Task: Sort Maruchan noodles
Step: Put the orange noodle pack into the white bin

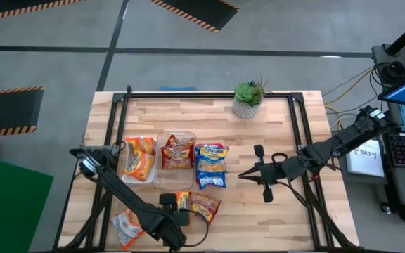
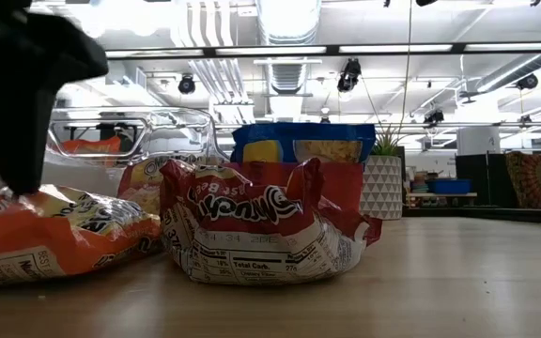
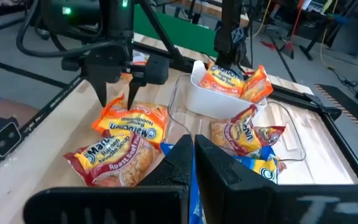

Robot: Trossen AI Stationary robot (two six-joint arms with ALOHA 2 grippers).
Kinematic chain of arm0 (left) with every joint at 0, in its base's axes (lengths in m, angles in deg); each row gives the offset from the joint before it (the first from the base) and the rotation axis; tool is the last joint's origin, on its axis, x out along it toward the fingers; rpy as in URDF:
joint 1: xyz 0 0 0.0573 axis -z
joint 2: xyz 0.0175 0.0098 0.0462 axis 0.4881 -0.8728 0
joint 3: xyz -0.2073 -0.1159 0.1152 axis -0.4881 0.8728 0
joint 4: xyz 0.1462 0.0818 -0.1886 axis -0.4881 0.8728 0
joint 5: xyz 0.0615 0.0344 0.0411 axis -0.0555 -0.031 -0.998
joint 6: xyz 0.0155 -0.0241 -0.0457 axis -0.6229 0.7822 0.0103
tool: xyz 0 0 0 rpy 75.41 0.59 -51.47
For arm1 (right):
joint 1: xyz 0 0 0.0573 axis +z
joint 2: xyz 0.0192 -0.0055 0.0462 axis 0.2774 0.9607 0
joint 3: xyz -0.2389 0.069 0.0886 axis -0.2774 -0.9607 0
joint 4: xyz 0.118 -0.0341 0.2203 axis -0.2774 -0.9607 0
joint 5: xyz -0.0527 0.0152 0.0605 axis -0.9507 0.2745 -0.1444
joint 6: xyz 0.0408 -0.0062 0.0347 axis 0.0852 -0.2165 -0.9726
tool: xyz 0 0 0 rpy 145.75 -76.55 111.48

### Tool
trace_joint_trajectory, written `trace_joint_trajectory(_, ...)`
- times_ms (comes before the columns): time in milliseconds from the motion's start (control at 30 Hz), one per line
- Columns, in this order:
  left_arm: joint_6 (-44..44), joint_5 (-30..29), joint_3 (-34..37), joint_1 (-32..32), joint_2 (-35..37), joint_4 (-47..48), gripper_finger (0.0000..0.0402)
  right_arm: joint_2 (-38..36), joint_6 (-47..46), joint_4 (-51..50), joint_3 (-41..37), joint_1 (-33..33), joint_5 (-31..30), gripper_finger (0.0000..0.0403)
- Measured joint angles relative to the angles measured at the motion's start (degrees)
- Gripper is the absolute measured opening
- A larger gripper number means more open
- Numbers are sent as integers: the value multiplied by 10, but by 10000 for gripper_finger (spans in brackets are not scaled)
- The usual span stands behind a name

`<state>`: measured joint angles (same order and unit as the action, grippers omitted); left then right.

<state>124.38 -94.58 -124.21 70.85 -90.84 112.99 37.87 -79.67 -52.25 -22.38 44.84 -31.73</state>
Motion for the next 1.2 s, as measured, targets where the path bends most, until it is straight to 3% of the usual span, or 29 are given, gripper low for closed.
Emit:
trace_joint_trajectory(200, 21, -7, 0, 4, -25, 0, 208, 0, 4, -3, -1, 0, 0, 9)
trace_joint_trajectory(367, 33, -21, 2, 3, -29, -1, 169, 0, 8, -1, -1, 0, 0, 9)
trace_joint_trajectory(667, 35, -20, 3, 4, -29, -29, 13, 0, 35, 5, -1, -4, 0, 9)
trace_joint_trajectory(900, 16, -22, -18, 10, -8, -30, 2, 0, 42, 5, -1, -5, 0, 9)
trace_joint_trajectory(1200, 13, -131, -24, 25, 106, 13, 0, 0, 51, 11, -1, -7, 0, 9)
